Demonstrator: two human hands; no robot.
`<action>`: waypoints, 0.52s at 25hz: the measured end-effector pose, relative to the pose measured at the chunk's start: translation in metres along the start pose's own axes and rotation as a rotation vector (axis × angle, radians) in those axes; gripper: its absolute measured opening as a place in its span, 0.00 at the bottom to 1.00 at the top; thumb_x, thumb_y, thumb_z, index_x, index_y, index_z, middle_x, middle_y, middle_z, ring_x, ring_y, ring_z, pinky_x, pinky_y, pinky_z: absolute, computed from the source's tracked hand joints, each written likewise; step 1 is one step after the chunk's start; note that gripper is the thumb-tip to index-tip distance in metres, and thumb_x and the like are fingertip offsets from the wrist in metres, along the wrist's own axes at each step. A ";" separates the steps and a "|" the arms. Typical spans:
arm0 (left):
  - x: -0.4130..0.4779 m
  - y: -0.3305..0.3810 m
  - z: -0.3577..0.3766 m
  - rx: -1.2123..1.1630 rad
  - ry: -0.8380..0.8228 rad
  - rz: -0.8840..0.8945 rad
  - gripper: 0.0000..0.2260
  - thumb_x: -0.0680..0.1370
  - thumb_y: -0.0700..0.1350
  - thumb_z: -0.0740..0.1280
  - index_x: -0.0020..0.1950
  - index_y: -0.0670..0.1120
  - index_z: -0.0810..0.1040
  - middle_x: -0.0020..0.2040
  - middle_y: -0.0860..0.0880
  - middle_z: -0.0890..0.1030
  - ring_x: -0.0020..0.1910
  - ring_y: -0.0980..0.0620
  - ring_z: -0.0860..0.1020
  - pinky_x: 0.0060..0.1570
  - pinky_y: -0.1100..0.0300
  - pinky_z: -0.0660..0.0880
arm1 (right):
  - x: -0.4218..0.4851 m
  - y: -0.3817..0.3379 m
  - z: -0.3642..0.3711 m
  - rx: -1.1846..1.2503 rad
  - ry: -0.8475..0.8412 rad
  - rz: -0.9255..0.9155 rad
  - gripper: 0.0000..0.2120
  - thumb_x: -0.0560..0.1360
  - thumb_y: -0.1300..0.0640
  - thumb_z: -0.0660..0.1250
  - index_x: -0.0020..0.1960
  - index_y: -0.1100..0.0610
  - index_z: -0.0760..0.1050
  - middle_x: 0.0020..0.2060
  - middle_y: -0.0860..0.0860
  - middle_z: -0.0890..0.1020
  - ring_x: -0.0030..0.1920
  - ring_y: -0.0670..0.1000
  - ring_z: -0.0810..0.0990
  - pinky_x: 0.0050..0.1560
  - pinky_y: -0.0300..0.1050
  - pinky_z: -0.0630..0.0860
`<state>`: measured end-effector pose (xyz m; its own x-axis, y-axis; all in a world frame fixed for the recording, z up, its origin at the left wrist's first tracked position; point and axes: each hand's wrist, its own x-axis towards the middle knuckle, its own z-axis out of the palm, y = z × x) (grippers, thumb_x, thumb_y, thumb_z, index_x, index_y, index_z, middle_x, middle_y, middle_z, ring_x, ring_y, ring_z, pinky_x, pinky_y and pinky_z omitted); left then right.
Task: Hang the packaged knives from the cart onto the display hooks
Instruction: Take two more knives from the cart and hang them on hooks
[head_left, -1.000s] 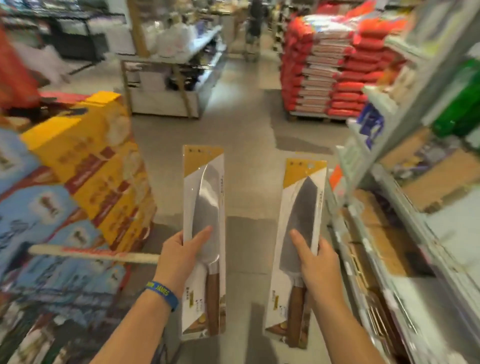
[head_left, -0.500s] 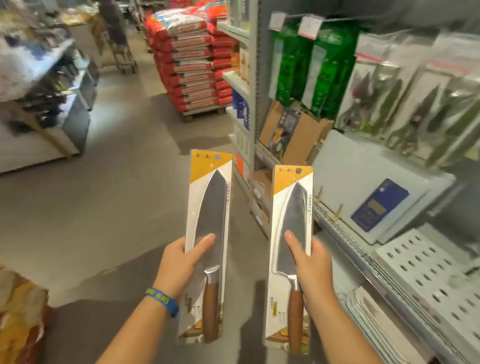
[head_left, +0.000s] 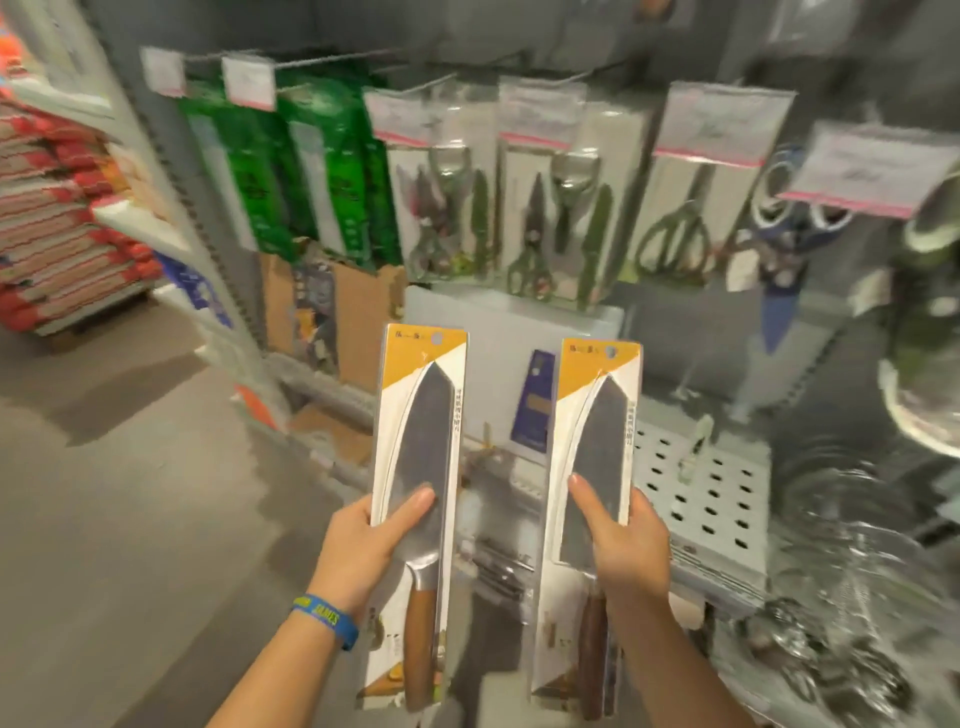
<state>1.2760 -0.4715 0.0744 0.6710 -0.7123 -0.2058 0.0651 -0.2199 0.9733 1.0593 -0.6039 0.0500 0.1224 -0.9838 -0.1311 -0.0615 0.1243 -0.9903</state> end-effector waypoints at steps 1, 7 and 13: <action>0.018 0.005 0.008 0.001 -0.066 0.014 0.13 0.67 0.55 0.78 0.41 0.46 0.87 0.41 0.50 0.87 0.39 0.57 0.84 0.33 0.69 0.76 | 0.006 -0.002 0.002 0.001 0.041 -0.018 0.08 0.72 0.42 0.76 0.49 0.43 0.83 0.42 0.38 0.87 0.42 0.39 0.85 0.39 0.32 0.79; 0.105 0.051 0.048 -0.034 -0.290 0.137 0.20 0.65 0.60 0.76 0.43 0.43 0.86 0.41 0.51 0.87 0.41 0.54 0.85 0.35 0.68 0.77 | 0.031 -0.041 0.025 0.023 0.330 -0.151 0.15 0.68 0.37 0.73 0.48 0.46 0.84 0.40 0.44 0.87 0.40 0.41 0.85 0.36 0.32 0.78; 0.127 0.151 0.101 -0.160 -0.518 0.319 0.13 0.70 0.51 0.76 0.30 0.45 0.83 0.30 0.55 0.83 0.30 0.62 0.80 0.29 0.71 0.73 | 0.043 -0.130 0.020 -0.052 0.561 -0.404 0.13 0.73 0.37 0.72 0.48 0.44 0.77 0.44 0.35 0.83 0.44 0.38 0.83 0.40 0.31 0.76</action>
<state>1.2961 -0.6624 0.1846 0.2336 -0.9656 0.1138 0.0571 0.1305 0.9898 1.0925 -0.6596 0.1725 -0.3838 -0.8718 0.3043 -0.1679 -0.2582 -0.9514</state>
